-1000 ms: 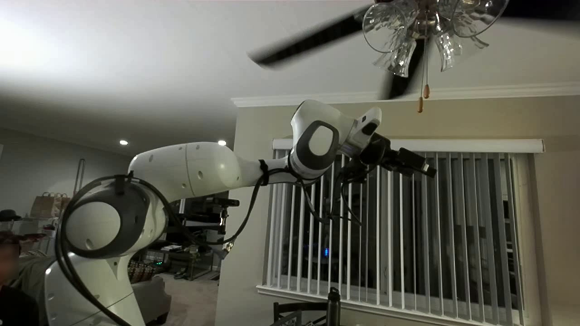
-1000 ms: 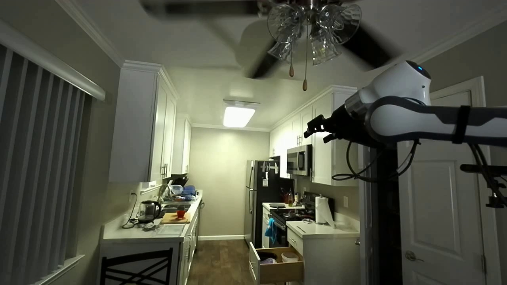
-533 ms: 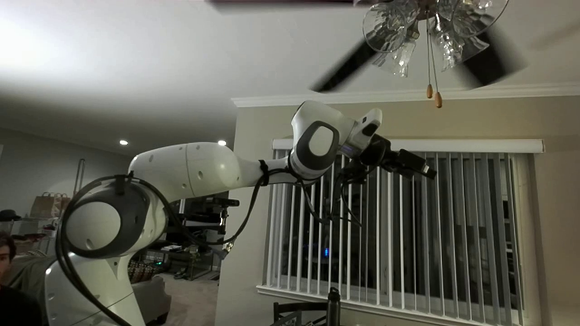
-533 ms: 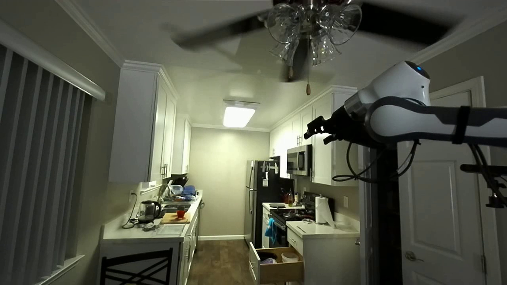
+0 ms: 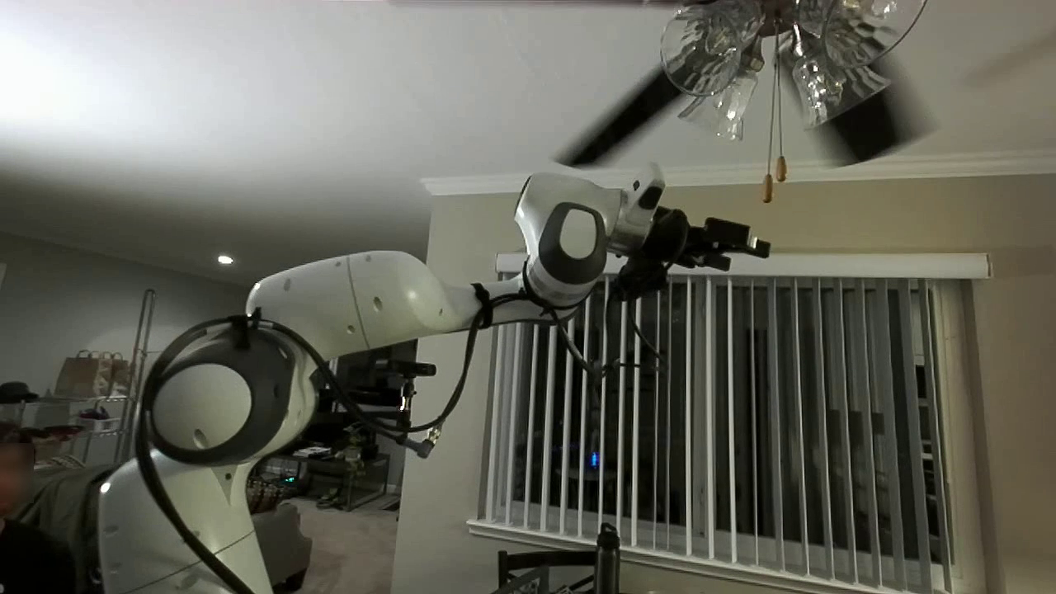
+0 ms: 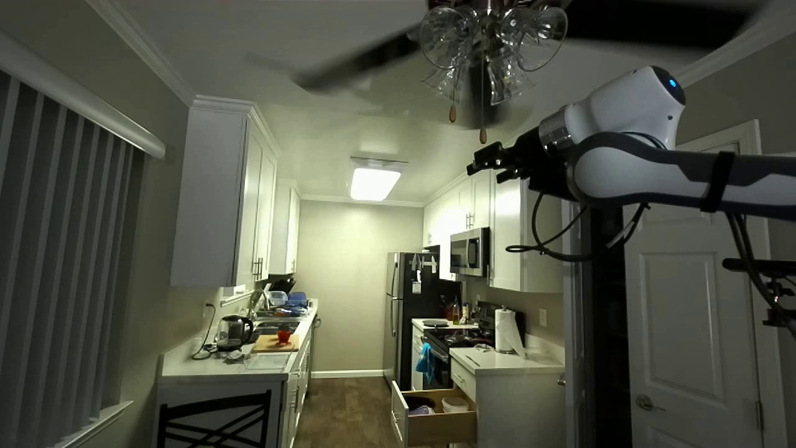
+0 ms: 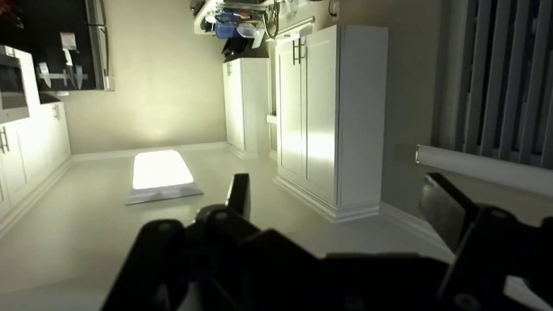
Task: Turn on the lights on the chandelier.
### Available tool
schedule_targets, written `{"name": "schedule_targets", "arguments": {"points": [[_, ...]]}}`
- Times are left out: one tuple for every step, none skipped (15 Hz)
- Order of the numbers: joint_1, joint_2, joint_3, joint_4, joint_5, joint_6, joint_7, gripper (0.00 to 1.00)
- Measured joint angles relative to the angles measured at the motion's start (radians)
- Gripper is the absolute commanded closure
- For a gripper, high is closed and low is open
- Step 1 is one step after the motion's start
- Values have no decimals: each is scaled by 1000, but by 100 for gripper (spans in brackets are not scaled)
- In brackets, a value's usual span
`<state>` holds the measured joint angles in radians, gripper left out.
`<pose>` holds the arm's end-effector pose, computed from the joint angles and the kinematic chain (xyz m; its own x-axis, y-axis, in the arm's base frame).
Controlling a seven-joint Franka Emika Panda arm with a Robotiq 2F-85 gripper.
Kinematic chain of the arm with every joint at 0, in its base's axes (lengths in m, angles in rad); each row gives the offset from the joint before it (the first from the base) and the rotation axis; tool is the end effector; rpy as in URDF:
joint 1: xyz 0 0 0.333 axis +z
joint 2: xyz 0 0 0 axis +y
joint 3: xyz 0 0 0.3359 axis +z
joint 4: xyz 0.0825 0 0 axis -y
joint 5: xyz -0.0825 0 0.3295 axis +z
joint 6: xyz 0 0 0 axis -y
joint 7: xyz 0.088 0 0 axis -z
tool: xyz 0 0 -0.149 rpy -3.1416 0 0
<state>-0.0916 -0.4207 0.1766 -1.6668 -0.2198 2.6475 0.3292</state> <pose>0.3853 0.0704 0.9142 0.1532 -0.0527 0.9868 -0.0537 -0.9975 -0.0449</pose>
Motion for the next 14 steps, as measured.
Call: {"name": "schedule_targets", "arguments": {"points": [[-1,17,7,30,-13,5,-4,0],[-4,33,14,60,-30,9,-4,0],[-14,50,20,90,-47,14,-4,0],[-23,69,24,121,-65,18,-4,0],[-33,87,27,151,-83,23,-4,0],[-42,104,29,180,-101,25,-4,0],[-50,123,31,208,-119,25,-4,0],[-54,141,32,234,-137,25,-4,0],[-55,159,33,258,-156,25,-4,0],[-55,177,36,280,-173,25,-4,0],[-53,194,40,300,-188,24,-4,0],[-49,210,43,318,-200,23,-4,0],[-45,227,47,335,-214,22,-4,0],[-39,242,49,353,-227,21,-4,0]]}}
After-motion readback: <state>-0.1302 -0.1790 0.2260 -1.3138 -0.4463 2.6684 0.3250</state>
